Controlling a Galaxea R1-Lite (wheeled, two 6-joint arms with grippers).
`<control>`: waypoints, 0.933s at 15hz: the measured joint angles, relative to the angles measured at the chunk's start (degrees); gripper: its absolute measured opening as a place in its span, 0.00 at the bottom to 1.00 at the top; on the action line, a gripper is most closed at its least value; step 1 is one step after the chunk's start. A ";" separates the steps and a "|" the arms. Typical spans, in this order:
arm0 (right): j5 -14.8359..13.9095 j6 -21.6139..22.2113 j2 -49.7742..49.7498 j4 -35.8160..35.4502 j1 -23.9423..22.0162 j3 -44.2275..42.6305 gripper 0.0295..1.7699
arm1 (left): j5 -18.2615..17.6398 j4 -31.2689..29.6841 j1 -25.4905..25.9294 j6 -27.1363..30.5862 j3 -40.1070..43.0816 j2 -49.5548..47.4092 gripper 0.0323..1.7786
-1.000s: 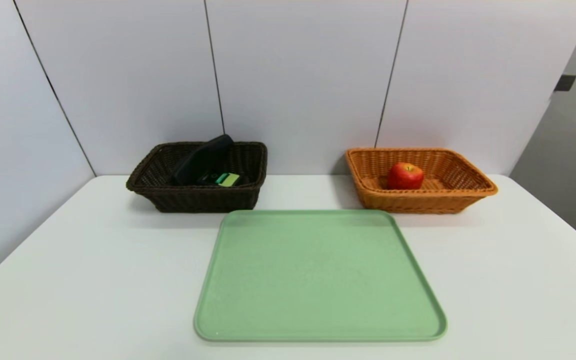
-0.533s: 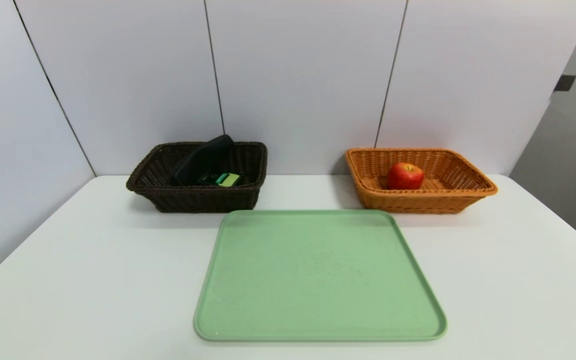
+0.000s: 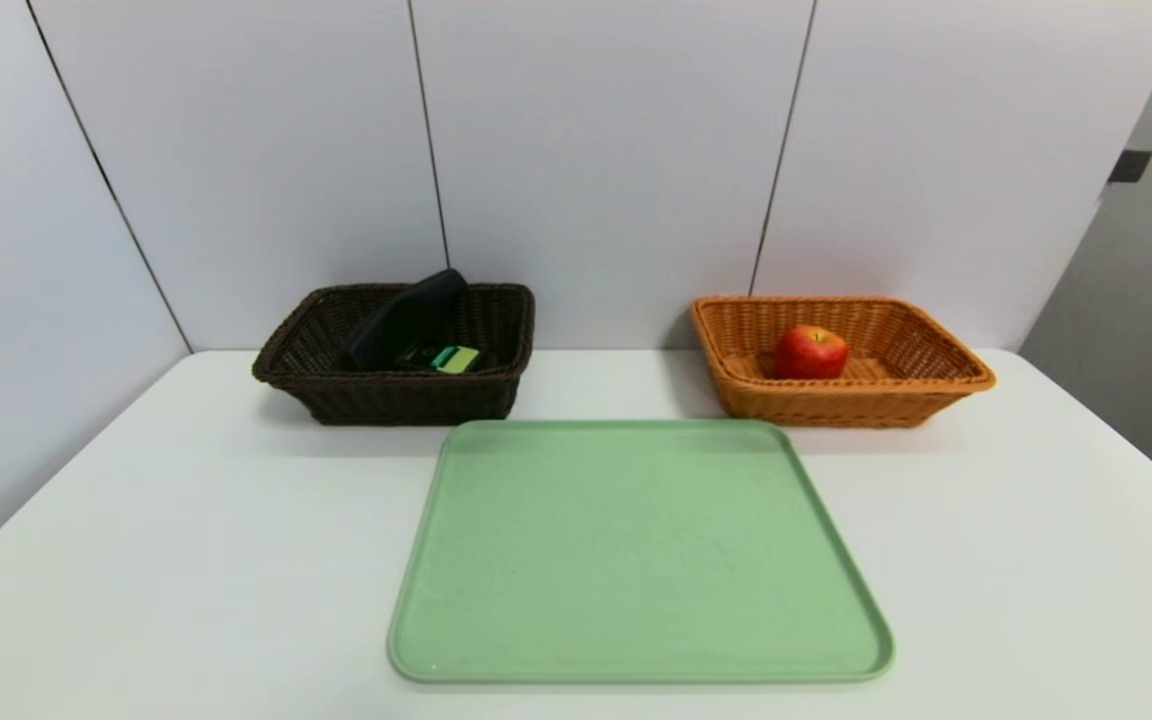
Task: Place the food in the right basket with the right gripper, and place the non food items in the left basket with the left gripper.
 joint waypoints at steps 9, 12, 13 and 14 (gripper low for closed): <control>-0.30 -0.66 0.00 9.07 0.00 10.80 0.96 | -5.86 -12.12 0.00 -1.62 18.91 0.00 0.95; -0.76 1.60 0.00 11.67 0.00 10.83 0.96 | -6.78 -7.95 0.00 -2.89 18.99 0.00 0.95; -0.96 3.04 0.00 11.68 0.00 10.83 0.96 | -6.83 -8.06 0.00 -2.97 19.02 0.00 0.95; -1.07 4.96 0.00 11.70 0.00 10.83 0.96 | -6.88 -8.08 0.00 -3.02 19.02 0.00 0.95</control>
